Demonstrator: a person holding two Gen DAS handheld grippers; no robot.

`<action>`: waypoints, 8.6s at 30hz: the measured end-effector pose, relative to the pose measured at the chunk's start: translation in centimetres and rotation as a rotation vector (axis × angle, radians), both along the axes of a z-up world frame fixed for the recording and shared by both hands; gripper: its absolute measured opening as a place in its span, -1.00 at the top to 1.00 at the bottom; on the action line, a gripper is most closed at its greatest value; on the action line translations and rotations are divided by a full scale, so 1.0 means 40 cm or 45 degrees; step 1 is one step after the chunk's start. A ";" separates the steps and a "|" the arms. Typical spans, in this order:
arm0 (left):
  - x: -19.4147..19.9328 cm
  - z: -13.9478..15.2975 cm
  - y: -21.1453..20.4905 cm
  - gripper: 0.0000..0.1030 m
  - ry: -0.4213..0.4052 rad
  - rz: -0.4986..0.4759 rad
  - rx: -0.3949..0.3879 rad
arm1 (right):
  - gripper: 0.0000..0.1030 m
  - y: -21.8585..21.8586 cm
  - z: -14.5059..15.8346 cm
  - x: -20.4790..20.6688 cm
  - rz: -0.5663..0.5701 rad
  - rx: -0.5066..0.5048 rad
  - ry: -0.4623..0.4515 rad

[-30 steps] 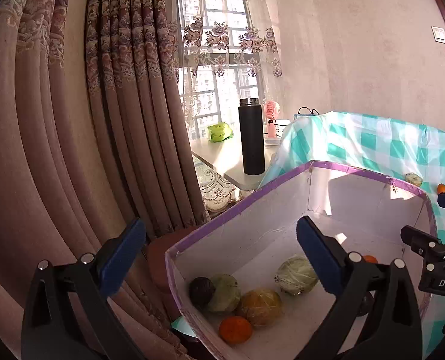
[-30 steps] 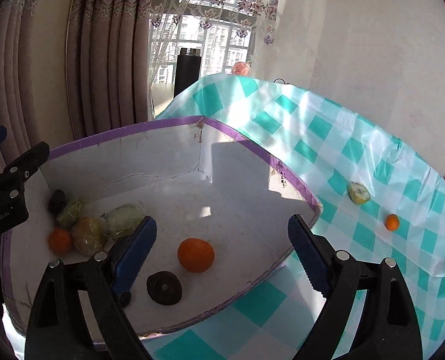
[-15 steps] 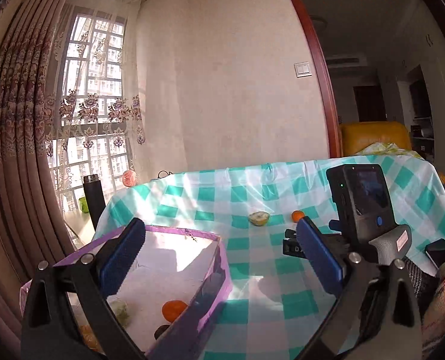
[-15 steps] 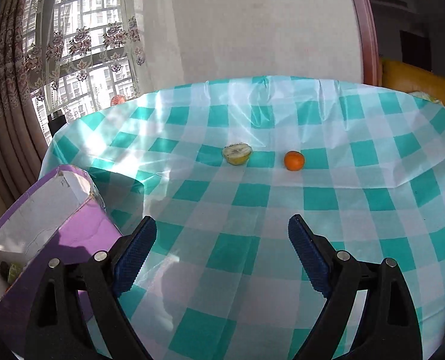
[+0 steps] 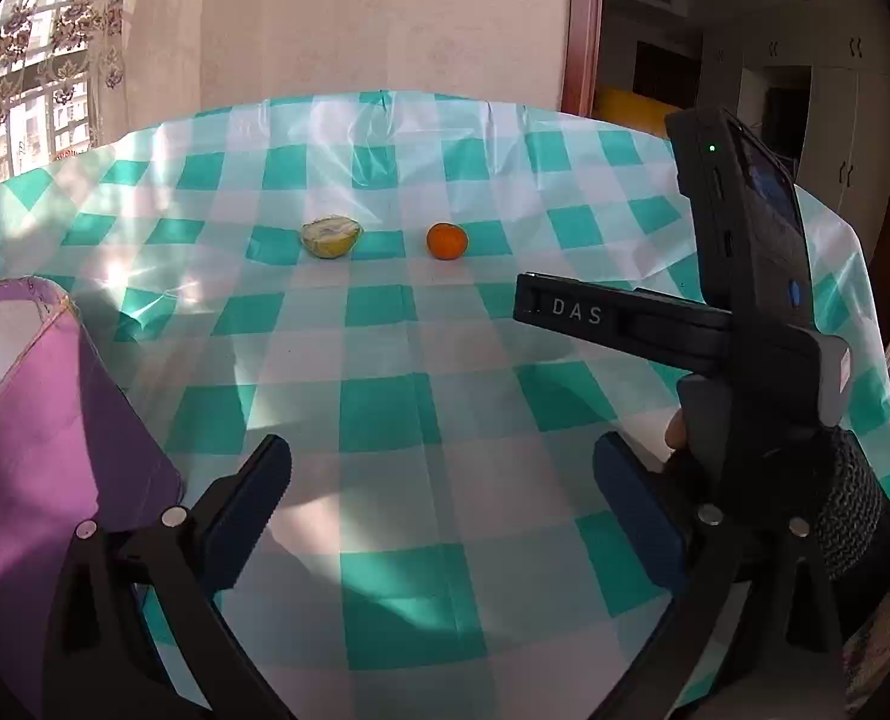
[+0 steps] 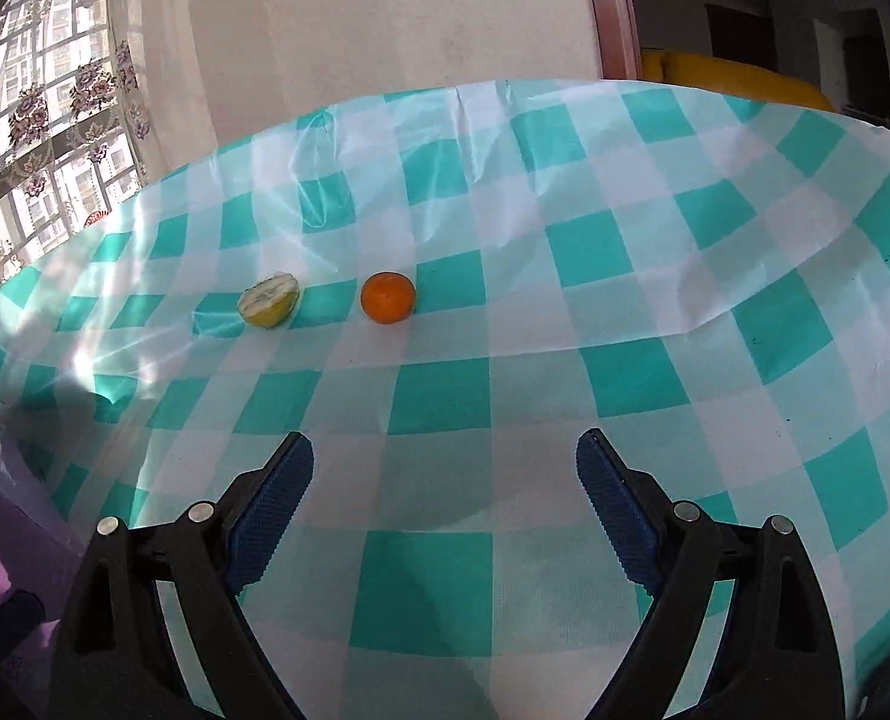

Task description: Organize fruits

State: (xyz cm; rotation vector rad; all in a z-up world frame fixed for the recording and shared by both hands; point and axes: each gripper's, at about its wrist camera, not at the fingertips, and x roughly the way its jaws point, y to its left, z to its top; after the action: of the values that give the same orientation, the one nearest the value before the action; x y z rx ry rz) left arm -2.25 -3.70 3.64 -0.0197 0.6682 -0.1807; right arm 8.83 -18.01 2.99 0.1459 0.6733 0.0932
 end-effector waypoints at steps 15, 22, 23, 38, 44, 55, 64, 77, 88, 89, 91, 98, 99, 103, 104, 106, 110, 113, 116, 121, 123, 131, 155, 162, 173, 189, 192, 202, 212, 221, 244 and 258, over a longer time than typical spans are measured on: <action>0.205 -0.070 0.135 -0.96 0.219 0.199 -0.341 | -0.68 0.047 -0.017 0.237 0.117 0.052 0.108; 0.310 -0.059 0.138 -0.96 0.198 0.306 -0.295 | -0.53 0.085 -0.019 0.365 0.138 -0.005 0.143; 0.327 -0.057 0.141 -0.96 0.197 0.325 -0.289 | -0.52 0.089 -0.020 0.381 0.141 -0.009 0.150; 0.614 -0.047 0.152 -0.96 0.223 0.511 -0.142 | 0.24 -0.022 -0.038 0.418 0.030 0.335 0.155; 0.737 -0.044 0.127 -0.96 0.261 0.536 -0.032 | 0.24 -0.016 -0.039 0.411 0.049 0.340 0.147; 0.801 -0.033 0.133 -0.15 0.281 0.543 -0.008 | 0.24 -0.015 -0.036 0.403 0.076 0.354 0.132; 0.723 0.001 0.152 -0.14 0.190 0.537 -0.103 | 0.24 -0.015 -0.039 0.404 0.082 0.364 0.133; 0.509 0.002 0.165 -0.14 0.215 0.524 -0.211 | 0.24 -0.035 -0.057 0.338 0.092 0.467 0.188; 0.253 -0.048 0.146 -0.14 0.212 0.499 -0.216 | 0.24 -0.007 -0.062 0.128 0.128 0.408 0.178; 0.231 -0.047 0.148 -0.14 0.210 0.495 -0.219 | 0.24 -0.004 -0.063 0.110 0.133 0.402 0.179; 0.205 -0.055 0.147 -0.14 0.209 0.485 -0.223 | 0.24 -0.002 -0.063 0.071 0.141 0.397 0.175; 0.091 -0.058 0.157 -0.14 0.180 0.434 -0.219 | 0.24 0.008 -0.069 -0.034 0.164 0.375 0.183; 0.075 -0.057 0.161 -0.14 0.172 0.428 -0.220 | 0.24 0.010 -0.069 -0.050 0.170 0.371 0.181; 0.006 -0.054 0.182 -0.14 0.143 0.413 -0.243 | 0.24 0.017 -0.069 -0.103 0.193 0.348 0.168; -0.009 -0.053 0.187 -0.14 0.136 0.411 -0.248 | 0.24 0.019 -0.068 -0.114 0.199 0.344 0.167; -0.036 -0.051 0.199 -0.14 0.117 0.411 -0.258 | 0.24 0.023 -0.068 -0.130 0.206 0.336 0.166; -0.070 -0.046 0.214 -0.14 0.085 0.407 -0.278 | 0.24 0.030 -0.068 -0.152 0.213 0.324 0.163; -0.089 -0.037 0.207 -0.14 0.045 0.396 -0.248 | 0.24 0.038 -0.068 -0.169 0.236 0.319 0.163; -0.105 -0.033 0.206 -0.14 0.025 0.382 -0.250 | 0.24 0.048 -0.066 -0.191 0.262 0.314 0.159; -0.131 -0.025 0.218 -0.14 -0.015 0.405 -0.259 | 0.24 0.052 -0.060 -0.226 0.269 0.322 0.136; -0.149 -0.017 0.223 -0.14 -0.048 0.416 -0.258 | 0.24 0.054 -0.054 -0.239 0.278 0.338 0.115; -0.259 0.046 0.221 -0.14 -0.253 0.472 -0.214 | 0.24 0.094 -0.004 -0.291 0.324 0.369 -0.011; -0.502 0.278 0.452 -0.14 -0.544 0.859 -0.048 | 0.24 0.378 0.207 -0.471 0.740 0.193 -0.311; -0.541 0.279 0.578 -0.14 -0.402 0.917 -0.107 | 0.24 0.504 0.226 -0.487 0.841 0.098 -0.306; -0.521 0.223 0.709 -0.14 -0.100 0.977 0.057 | 0.24 0.713 0.195 -0.488 0.965 -0.225 -0.189; -0.474 0.160 0.771 -0.14 0.144 0.902 0.029 | 0.24 0.880 0.109 -0.454 1.060 -0.598 0.129; -0.466 0.150 0.776 -0.14 0.179 0.892 0.008 | 0.23 0.897 0.093 -0.452 1.077 -0.632 0.171; -0.459 0.136 0.794 -0.17 0.238 0.876 -0.052 | 0.11 0.905 0.074 -0.442 1.074 -0.671 0.228; -0.464 0.160 0.798 -0.83 0.237 0.871 -0.066 | -0.67 0.881 0.090 -0.429 1.019 -0.600 0.253; -0.418 0.147 0.802 -0.96 0.380 0.837 -0.087 | -0.67 0.892 0.067 -0.431 0.976 -0.745 0.288; -0.418 0.132 0.804 -0.96 0.406 0.854 -0.013 | -0.67 0.860 0.096 -0.436 1.063 -0.618 0.340; -0.416 0.134 0.807 -0.96 0.404 0.858 -0.004 | -0.67 0.857 0.097 -0.448 1.071 -0.617 0.336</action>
State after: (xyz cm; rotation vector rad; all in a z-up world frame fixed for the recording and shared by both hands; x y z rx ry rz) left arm -18.91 28.57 9.00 -0.2779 0.9410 0.4798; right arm -9.08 16.25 6.85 -0.6118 0.9666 0.7205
